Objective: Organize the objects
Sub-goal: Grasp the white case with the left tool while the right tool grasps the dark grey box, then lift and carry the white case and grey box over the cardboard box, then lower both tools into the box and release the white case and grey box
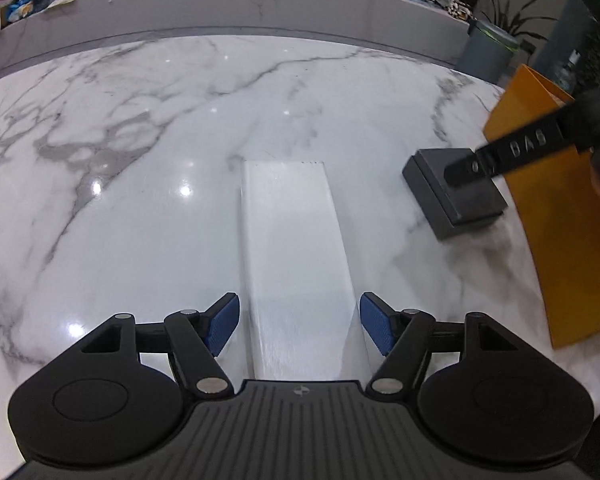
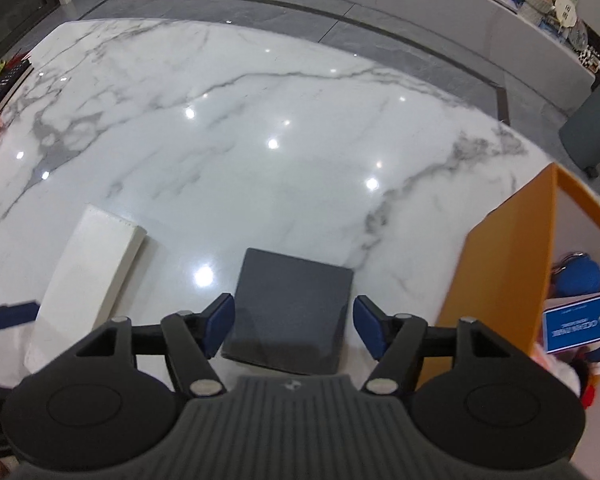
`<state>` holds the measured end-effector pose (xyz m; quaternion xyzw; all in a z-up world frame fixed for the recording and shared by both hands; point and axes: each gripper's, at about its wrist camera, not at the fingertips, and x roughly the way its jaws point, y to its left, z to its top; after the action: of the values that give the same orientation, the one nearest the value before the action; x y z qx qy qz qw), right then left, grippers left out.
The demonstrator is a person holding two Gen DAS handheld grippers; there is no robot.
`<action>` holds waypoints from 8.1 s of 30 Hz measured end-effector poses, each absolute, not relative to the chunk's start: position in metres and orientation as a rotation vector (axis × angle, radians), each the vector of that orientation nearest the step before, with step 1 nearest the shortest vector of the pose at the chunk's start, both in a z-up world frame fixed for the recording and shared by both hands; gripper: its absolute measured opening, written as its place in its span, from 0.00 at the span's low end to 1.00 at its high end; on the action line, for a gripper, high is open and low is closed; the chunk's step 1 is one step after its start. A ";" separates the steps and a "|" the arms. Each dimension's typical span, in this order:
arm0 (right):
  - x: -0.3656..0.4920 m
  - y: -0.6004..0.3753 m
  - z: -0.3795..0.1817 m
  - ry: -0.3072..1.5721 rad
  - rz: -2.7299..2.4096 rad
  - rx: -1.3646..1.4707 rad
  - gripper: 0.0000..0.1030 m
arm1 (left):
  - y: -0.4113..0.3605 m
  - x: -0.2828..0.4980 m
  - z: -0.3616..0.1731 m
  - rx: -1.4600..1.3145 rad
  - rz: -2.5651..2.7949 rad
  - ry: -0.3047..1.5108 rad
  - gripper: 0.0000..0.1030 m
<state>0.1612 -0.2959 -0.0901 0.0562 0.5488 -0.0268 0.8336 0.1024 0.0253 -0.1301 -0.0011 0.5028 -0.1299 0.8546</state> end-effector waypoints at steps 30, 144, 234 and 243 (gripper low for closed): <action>0.146 -0.281 -0.144 1.004 -0.314 0.296 0.89 | 0.002 0.124 -0.154 0.094 -0.168 0.941 0.97; -0.124 -0.439 -0.054 0.489 -0.636 0.493 0.74 | -0.233 0.131 -0.064 0.084 -0.517 0.833 0.68; -0.013 -0.454 -0.065 0.687 -0.390 0.699 0.29 | -0.211 0.152 -0.053 -0.010 -0.527 0.790 0.78; 0.041 -0.455 -0.084 0.764 -0.457 0.548 0.31 | -0.184 0.160 -0.060 -0.031 -0.452 0.802 0.77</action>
<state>0.0407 -0.4555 -0.0840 0.2615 0.3650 -0.2184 0.8664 0.1601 -0.1837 -0.0598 -0.0152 0.3871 -0.2179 0.8958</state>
